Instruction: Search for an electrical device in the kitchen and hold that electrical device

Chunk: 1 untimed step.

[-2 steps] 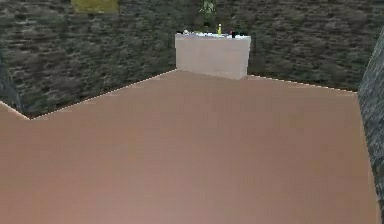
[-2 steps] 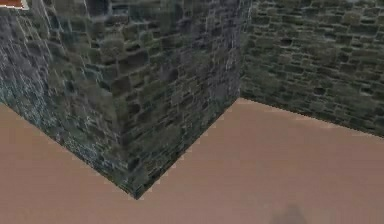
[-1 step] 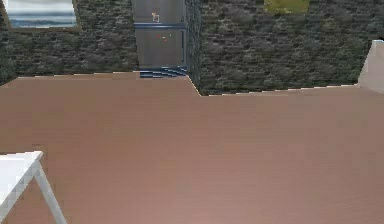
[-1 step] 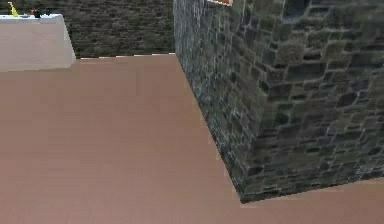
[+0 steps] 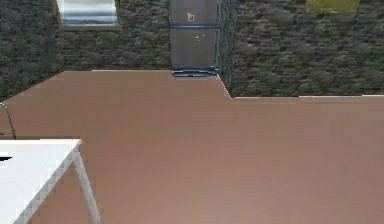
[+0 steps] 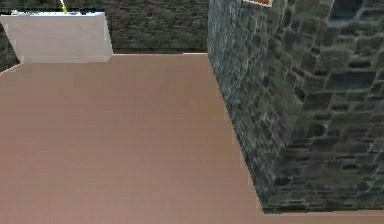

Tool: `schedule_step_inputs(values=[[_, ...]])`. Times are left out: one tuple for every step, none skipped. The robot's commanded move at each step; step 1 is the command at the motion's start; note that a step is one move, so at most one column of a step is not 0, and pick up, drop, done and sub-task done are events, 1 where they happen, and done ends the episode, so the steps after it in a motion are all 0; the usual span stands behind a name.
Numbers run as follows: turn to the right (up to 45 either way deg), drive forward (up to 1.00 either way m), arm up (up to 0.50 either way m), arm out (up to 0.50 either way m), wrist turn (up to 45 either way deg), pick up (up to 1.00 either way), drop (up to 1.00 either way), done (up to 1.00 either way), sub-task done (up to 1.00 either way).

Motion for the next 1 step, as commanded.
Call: schedule_step_inputs(values=[[0.0,1.00,0.00,0.00,0.0,0.00,0.00,0.00,0.00]])
